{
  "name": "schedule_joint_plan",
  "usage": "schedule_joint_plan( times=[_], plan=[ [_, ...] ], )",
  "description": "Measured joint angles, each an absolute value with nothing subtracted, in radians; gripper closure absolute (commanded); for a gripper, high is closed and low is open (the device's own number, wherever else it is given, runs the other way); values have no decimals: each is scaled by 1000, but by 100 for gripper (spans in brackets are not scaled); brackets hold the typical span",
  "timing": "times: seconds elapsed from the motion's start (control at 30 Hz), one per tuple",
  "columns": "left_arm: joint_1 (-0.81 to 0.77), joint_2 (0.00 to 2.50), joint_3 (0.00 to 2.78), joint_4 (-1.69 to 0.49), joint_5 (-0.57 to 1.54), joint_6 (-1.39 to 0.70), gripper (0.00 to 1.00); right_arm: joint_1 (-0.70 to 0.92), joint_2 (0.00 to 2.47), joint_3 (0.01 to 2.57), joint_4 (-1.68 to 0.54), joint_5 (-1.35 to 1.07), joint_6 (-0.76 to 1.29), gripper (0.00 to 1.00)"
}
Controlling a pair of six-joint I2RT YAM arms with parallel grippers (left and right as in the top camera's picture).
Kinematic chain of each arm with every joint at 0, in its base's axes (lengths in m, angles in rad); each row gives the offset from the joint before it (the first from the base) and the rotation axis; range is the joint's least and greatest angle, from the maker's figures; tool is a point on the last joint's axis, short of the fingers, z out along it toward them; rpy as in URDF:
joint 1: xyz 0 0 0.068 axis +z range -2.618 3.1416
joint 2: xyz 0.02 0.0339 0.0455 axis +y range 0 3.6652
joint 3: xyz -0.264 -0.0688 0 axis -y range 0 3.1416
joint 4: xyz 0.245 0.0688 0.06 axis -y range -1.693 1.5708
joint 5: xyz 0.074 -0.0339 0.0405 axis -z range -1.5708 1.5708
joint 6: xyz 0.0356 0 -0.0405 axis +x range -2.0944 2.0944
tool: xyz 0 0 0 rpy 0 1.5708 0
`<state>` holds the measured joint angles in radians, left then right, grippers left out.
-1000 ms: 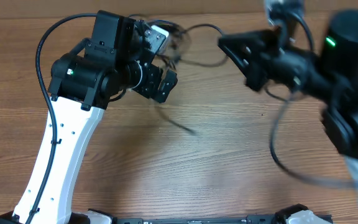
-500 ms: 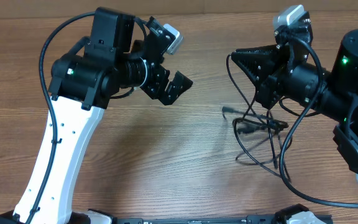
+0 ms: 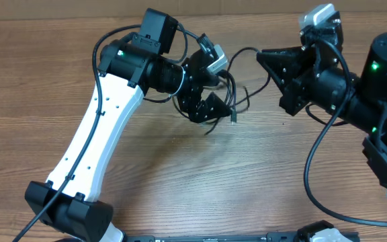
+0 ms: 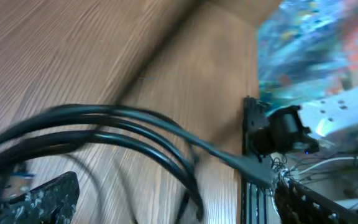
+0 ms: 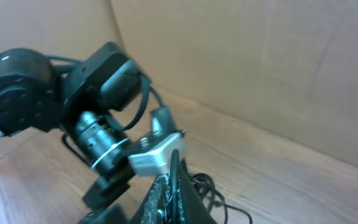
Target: Untangle cables
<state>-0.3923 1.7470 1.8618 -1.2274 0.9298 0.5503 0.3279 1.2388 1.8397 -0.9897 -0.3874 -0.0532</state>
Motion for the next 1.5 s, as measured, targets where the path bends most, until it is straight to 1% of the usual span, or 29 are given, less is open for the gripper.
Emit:
schedule_joint_plan(
  times=[0.03,0.07,0.1,0.13,0.17,0.27,0.37,0.4,0.43,0.53,0.63,0.67,0.7,0.77,0.83,0.87,0.9,0.93,1.13,1.27,1.37,1.5],
  plan=[
    [-392,1747,1862,-1234,941,565,13,328,1239,1851,-994,-378,-54,96],
    [-393,1747,1862,-1246,949,581,60,328,1239,1867,-1000,-368,-54,96],
    [-396,1747,1861,-1254,951,602,89,328,1239,1878,-1002,-361,-56,96],
    [-402,1747,1861,-1261,955,614,96,328,1239,1893,-1007,-357,-56,96],
    [-406,1747,1861,-1262,955,627,95,328,1239,1905,-1010,-353,-57,96],
    [-428,1749,1861,-1261,955,653,86,328,1236,1933,-1017,-346,-56,96],
    [-454,1761,1861,-1260,954,665,84,328,1232,1943,-1028,-339,-57,96],
    [-460,1769,1861,-1260,954,666,78,328,1232,1944,-1032,-339,-56,96],
    [-465,1777,1861,-1260,954,666,70,328,1231,1944,-1038,-336,-57,96],
    [-470,1816,1861,-1259,954,680,55,328,1232,1944,-1045,-335,-56,96],
    [-470,1855,1861,-1256,954,686,37,328,1231,1944,-1048,-334,-56,96],
    [-470,1865,1861,-1256,955,685,30,328,1231,1944,-1048,-334,-56,96],
    [-470,1868,1861,-1254,955,685,28,328,1231,1944,-1048,-333,-57,96],
    [-472,1872,1861,-1248,955,685,28,328,1231,1944,-1048,-334,-57,96],
    [-475,1872,1861,-1241,957,685,32,328,1229,1944,-1048,-334,-56,96],
    [-477,1872,1861,-1238,958,685,44,328,1227,1944,-1048,-334,-56,96],
    [-479,1872,1861,-1233,958,685,91,328,1225,1944,-1048,-334,-56,96],
    [-480,1872,1861,-1226,958,688,96,328,1222,1944,-1048,-333,-57,96],
    [-492,1872,1862,-1177,960,667,96,328,1196,1944,-1052,-329,-72,96],
    [-474,1872,1905,-1221,953,597,96,328,1177,1944,-1099,-276,-78,96],
    [-401,1866,2016,-1288,916,522,96,328,1174,1945,-1119,-244,-80,96],
    [-235,1796,2176,-1403,763,393,96,326,1184,1945,-1122,-152,-73,96]
  ],
)
